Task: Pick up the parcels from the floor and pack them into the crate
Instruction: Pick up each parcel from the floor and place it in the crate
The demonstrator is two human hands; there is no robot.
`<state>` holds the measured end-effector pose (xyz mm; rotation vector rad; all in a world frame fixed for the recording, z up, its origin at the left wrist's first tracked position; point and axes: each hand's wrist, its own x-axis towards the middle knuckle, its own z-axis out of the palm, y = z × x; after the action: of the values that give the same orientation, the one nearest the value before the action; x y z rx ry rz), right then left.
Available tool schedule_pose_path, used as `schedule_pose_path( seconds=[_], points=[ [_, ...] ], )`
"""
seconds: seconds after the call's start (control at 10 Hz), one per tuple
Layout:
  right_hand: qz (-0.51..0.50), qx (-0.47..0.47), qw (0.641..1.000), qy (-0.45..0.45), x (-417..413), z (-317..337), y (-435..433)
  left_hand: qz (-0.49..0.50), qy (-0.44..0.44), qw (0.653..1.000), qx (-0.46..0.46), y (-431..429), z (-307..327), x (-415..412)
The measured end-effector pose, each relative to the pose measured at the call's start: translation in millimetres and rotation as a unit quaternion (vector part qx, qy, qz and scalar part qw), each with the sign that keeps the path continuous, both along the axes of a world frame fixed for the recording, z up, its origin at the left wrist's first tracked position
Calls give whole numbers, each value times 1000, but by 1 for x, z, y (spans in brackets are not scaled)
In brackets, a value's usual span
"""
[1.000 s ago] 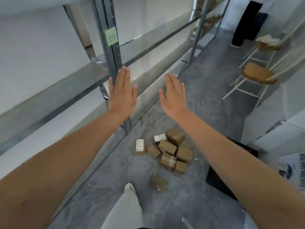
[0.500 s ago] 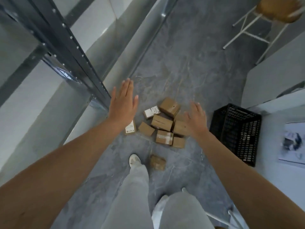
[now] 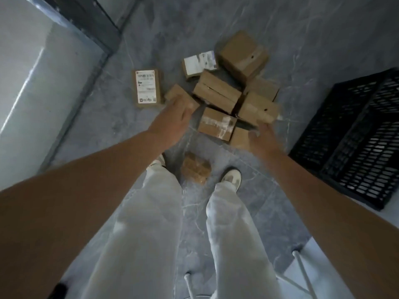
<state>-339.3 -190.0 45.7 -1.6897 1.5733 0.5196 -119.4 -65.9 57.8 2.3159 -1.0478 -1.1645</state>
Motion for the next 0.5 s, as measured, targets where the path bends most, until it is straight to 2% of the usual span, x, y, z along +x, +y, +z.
schedule_pose_path(
  seconds=[0.1,0.2,0.3,0.4,0.5],
  points=[
    [32,38,999,-12,-5,-73,-10,-14,33,999,38,-3,-84,-34],
    [67,80,994,13,-8,-137,-23,13,53,997,63,-15,-153,-59],
    [82,63,994,30,-2,-185,-27,99,60,990,81,-32,-201,-76],
    [-8,44,999,-8,12,-210,-27,234,89,961,118,-56,-225,-80],
    [-26,69,996,46,35,-216,-25,311,148,927,148,-68,-236,-80]
  ],
)
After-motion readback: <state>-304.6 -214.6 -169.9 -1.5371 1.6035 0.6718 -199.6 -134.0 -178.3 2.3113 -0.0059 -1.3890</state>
